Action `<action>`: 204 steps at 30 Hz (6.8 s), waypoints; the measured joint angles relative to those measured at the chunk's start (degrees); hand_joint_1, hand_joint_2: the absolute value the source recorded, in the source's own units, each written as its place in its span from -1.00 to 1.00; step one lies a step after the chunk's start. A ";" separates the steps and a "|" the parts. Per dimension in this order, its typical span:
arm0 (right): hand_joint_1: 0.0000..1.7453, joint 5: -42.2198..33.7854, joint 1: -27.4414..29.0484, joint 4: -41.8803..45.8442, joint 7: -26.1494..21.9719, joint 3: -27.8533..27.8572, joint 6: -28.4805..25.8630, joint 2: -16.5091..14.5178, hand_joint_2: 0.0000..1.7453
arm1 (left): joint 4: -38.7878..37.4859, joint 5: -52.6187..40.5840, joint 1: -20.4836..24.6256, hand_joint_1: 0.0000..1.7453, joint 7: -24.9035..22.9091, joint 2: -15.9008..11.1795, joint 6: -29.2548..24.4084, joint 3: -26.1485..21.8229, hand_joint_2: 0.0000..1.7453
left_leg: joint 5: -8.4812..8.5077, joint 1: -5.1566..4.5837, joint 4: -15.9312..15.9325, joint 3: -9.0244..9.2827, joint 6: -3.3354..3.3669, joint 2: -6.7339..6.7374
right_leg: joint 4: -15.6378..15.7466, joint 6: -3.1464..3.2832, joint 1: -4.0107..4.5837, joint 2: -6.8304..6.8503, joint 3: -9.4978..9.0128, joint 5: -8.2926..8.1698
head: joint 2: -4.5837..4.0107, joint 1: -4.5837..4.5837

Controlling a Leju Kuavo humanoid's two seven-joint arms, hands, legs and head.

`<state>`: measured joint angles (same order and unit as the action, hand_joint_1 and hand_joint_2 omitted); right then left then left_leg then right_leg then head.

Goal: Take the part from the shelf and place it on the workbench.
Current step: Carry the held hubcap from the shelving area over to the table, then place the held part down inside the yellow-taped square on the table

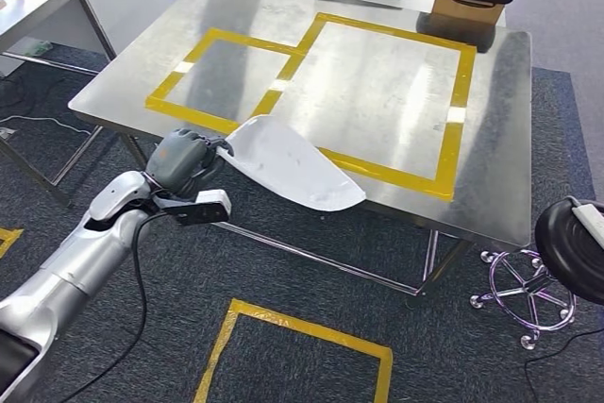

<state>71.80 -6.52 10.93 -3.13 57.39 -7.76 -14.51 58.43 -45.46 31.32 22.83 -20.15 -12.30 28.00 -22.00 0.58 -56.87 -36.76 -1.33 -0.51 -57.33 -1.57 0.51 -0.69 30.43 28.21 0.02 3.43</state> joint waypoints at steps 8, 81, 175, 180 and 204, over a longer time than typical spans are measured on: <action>-1.00 0.27 -0.36 0.00 0.09 -0.46 0.27 -0.01 1.00 | -1.57 -1.86 1.71 1.00 -0.26 -0.05 -0.64 0.86 1.00 | 0.00 0.00 0.00 0.01 0.00 0.00 | 0.01 0.02 -0.01 0.01 0.25 0.01 | 0.00 0.00; -1.00 2.56 -1.84 0.00 2.00 -7.60 2.34 -0.16 1.00 | -29.30 -12.13 30.44 1.00 -6.16 19.83 -8.61 19.92 1.00 | 0.11 -0.05 0.00 0.15 0.14 -0.12 | 0.00 -0.09 -0.04 0.10 -0.27 -0.14 | 0.00 0.00; -1.00 2.47 -0.73 0.00 2.71 -11.34 3.19 -0.28 1.00 | -41.91 -10.37 21.93 1.00 -16.56 -6.71 -5.55 2.61 1.00 | -0.21 -0.67 0.17 0.26 0.54 0.02 | 0.15 -0.34 -0.63 -0.03 -0.27 0.08 | 0.00 0.03; -1.00 2.47 -0.85 0.00 2.78 -11.59 3.20 -0.31 1.00 | -41.91 -10.54 22.26 1.00 -16.56 -6.95 -5.55 2.47 1.00 | -0.39 -0.06 1.16 1.25 1.22 0.21 | -8.62 -1.07 -0.64 0.15 4.45 4.03 | 0.00 -0.30; -1.00 2.49 -0.84 -0.04 2.96 -11.67 3.19 -0.49 1.00 | -42.01 -11.13 21.71 1.00 -16.56 -7.37 -5.46 2.34 1.00 | 1.09 0.57 -1.01 -1.31 -1.69 0.27 | -2.08 0.86 -0.66 -0.55 2.71 -0.81 | 0.00 0.40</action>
<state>74.29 -7.36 10.88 -0.17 45.72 -4.57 -14.99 16.41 -56.59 53.02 6.27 -27.52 -17.76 30.34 -20.91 1.15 -57.88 -38.06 -3.02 -0.23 -59.41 -0.71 -0.15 -1.24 33.14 27.39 0.02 3.84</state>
